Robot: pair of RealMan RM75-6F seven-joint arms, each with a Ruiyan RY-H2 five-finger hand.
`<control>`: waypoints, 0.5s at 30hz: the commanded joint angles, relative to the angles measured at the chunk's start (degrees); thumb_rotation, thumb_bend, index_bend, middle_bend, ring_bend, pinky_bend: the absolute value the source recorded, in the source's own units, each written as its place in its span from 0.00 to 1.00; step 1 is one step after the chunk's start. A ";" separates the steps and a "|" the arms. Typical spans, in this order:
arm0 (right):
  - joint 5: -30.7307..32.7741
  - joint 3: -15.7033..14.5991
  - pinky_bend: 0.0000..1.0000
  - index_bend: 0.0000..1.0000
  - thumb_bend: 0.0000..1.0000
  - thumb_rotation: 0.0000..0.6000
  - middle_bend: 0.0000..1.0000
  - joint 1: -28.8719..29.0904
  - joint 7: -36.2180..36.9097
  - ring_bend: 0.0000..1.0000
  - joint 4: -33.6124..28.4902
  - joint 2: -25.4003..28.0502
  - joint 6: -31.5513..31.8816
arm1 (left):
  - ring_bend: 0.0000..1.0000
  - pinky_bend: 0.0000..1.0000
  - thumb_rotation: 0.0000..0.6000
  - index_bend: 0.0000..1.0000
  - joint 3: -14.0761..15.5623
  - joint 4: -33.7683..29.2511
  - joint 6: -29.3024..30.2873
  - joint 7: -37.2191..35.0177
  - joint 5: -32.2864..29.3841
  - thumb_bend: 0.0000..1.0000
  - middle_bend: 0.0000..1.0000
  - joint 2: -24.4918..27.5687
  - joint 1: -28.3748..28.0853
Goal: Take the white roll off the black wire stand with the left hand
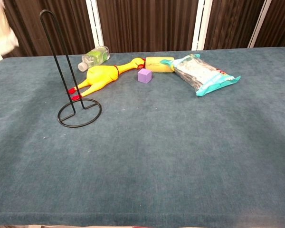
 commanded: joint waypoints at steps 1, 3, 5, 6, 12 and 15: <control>0.16 0.01 0.00 0.00 0.04 1.00 0.00 0.04 -0.10 0.00 0.03 -0.06 -0.25 | 0.74 0.65 1.00 0.81 4.84 13.39 -0.77 -1.66 1.16 0.62 0.85 -10.05 -0.19; 0.31 0.04 0.00 0.00 0.04 1.00 0.00 0.11 -0.11 0.00 0.08 -0.05 -0.48 | 0.71 0.56 1.00 0.77 6.04 18.59 -1.38 -2.96 2.06 0.58 0.80 -13.17 -0.70; 0.39 0.03 0.00 0.00 0.04 1.00 0.00 0.17 -0.16 0.00 0.17 -0.06 -0.68 | 0.62 0.43 1.00 0.68 6.77 21.46 -2.11 -4.18 2.48 0.52 0.71 -15.10 -0.99; 0.41 0.04 0.00 0.00 0.04 1.00 0.00 0.20 -0.18 0.00 0.24 -0.06 -0.75 | 0.58 0.39 1.00 0.64 7.01 22.65 -2.60 -5.07 2.58 0.50 0.68 -16.07 -1.16; 0.26 -0.09 0.00 0.00 0.04 1.00 0.00 0.26 -0.20 0.00 0.37 -0.02 -0.94 | 0.24 0.17 1.00 0.24 8.16 25.11 -7.03 -5.18 2.55 0.42 0.33 -18.20 -2.44; 0.32 -0.07 0.00 0.00 0.04 1.00 0.00 0.31 -0.15 0.00 0.39 0.01 -1.05 | 0.13 0.10 1.00 0.09 7.95 24.87 -7.54 -5.23 2.30 0.41 0.19 -18.42 -2.55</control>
